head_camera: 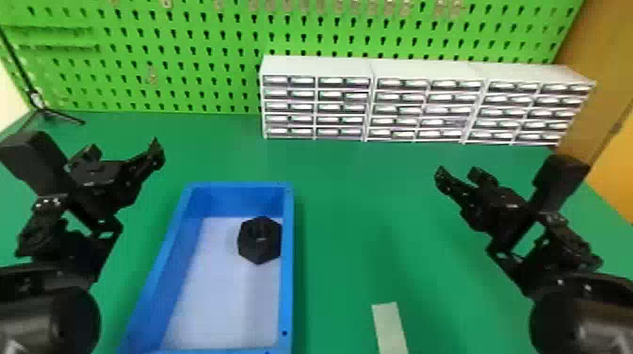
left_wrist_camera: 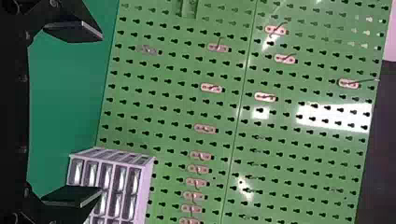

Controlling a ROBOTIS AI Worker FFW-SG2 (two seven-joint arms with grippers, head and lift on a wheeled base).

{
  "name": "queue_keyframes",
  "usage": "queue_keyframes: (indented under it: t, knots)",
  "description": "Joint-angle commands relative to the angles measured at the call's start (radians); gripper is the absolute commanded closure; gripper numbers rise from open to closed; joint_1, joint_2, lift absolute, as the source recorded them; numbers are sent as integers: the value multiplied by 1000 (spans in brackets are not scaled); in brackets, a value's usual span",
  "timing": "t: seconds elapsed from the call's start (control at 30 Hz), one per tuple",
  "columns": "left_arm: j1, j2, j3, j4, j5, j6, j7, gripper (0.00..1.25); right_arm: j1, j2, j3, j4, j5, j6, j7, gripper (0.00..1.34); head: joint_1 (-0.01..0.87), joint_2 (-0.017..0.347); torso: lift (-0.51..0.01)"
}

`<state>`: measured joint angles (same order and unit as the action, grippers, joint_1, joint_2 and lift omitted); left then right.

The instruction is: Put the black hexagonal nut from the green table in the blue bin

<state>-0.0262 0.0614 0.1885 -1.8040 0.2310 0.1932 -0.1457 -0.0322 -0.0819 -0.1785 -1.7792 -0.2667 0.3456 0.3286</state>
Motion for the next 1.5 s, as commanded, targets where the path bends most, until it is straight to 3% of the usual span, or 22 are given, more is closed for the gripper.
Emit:
queue_keyframes:
  t: [0.0, 0.3, 0.8, 1.47]
  knots:
    - [5, 0, 0, 0, 4, 0, 0, 125, 6, -6, -10, 0, -14, -2, 0, 493, 692, 8, -97]
    - [9, 0, 5, 0, 8, 0, 0, 125, 18, -29, -16, 1, -55, -2, 1, 483, 692, 8, -97]
    - [8, 0, 0, 2, 8, -1, 11, 125, 28, -24, -70, 6, -72, -5, 0, 483, 692, 8, -97]
    - [2, -2, 0, 0, 8, -9, 14, 125, 20, -24, -73, 12, -72, -7, 0, 483, 692, 8, -97]
